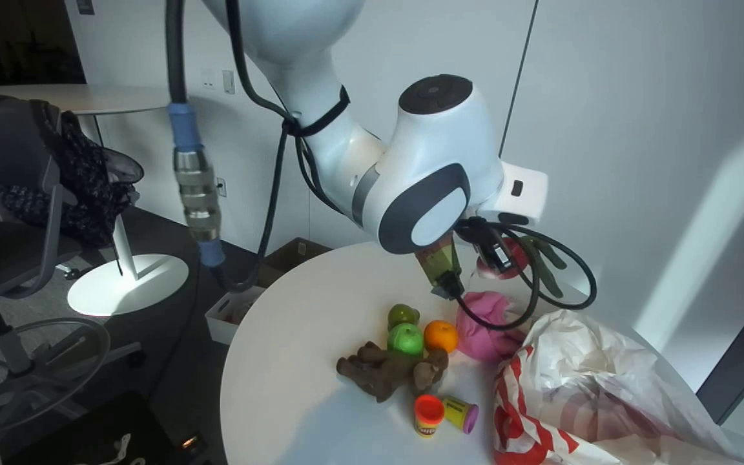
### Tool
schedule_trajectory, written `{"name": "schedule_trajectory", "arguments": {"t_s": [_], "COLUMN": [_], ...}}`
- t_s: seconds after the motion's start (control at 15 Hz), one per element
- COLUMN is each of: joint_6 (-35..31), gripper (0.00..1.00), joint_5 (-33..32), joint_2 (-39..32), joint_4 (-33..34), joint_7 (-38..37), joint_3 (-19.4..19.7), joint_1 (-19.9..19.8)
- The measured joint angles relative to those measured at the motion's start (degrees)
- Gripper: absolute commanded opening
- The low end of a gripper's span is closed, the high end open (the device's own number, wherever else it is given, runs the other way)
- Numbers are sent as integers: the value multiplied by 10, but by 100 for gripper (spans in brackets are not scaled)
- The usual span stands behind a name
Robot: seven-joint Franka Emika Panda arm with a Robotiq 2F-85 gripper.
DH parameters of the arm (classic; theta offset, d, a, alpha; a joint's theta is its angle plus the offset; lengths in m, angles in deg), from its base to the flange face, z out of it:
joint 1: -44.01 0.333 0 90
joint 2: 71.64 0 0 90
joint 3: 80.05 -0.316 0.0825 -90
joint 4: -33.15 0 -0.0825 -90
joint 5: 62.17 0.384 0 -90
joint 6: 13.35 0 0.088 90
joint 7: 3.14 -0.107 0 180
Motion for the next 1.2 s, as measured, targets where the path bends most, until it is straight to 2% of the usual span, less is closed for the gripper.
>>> {"name": "schedule_trajectory", "arguments": {"t_s": [0.2, 0.47, 0.6, 0.8, 1.0, 1.2], "joint_6": [-53, -140, -148, -142, -133, -97], "gripper": [9, 9, 9, 9, 9, 9], "joint_5": [10, 90, 134, 179, 198, 202], "joint_2": [-12, -80, -126, -190, -248, -295], "joint_4": [-11, -12, -5, 18, 53, 97], "joint_7": [-3, 0, 0, -1, -1, -1], "joint_3": [74, 151, 170, 176, 190, 212], "joint_1": [2, 32, 54, 82, 112, 131]}}
